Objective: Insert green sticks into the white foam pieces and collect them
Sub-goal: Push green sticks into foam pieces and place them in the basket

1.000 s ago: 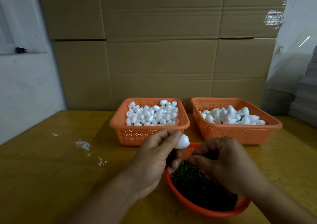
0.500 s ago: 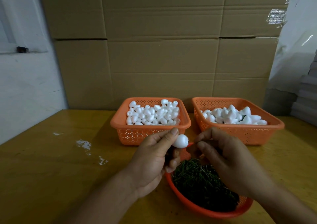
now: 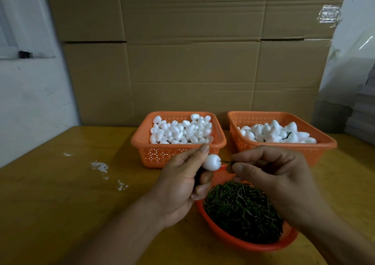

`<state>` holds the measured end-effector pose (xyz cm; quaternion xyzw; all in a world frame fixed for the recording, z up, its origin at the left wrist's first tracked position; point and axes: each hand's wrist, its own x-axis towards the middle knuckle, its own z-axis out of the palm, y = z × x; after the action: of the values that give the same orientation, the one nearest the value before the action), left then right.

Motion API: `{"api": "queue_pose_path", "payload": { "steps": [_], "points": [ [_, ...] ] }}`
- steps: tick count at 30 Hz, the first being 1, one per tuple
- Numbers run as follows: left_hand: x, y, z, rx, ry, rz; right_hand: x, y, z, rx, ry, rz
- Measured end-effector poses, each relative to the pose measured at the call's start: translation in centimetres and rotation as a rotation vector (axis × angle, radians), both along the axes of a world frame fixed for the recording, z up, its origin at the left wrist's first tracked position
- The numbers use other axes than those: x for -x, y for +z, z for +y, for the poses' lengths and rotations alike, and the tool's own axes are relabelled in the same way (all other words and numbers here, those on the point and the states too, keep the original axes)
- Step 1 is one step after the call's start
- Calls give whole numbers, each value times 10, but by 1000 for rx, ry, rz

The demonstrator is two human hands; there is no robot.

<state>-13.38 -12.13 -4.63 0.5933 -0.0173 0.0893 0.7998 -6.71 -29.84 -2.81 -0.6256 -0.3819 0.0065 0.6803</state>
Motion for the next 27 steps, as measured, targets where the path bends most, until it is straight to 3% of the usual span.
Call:
{"api": "queue_pose_path", "payload": {
  "steps": [8,20,27],
  "points": [
    [1,0,-1,-1,2,-8,2,-2,2,30,-16,-4],
    [0,-3,-5,-171,149,-137,7,-7,-2,227,-246,-510],
    [-3,-7,-6,-291,232,-206,8,-8,-2,298,-294,-575]
  ]
}}
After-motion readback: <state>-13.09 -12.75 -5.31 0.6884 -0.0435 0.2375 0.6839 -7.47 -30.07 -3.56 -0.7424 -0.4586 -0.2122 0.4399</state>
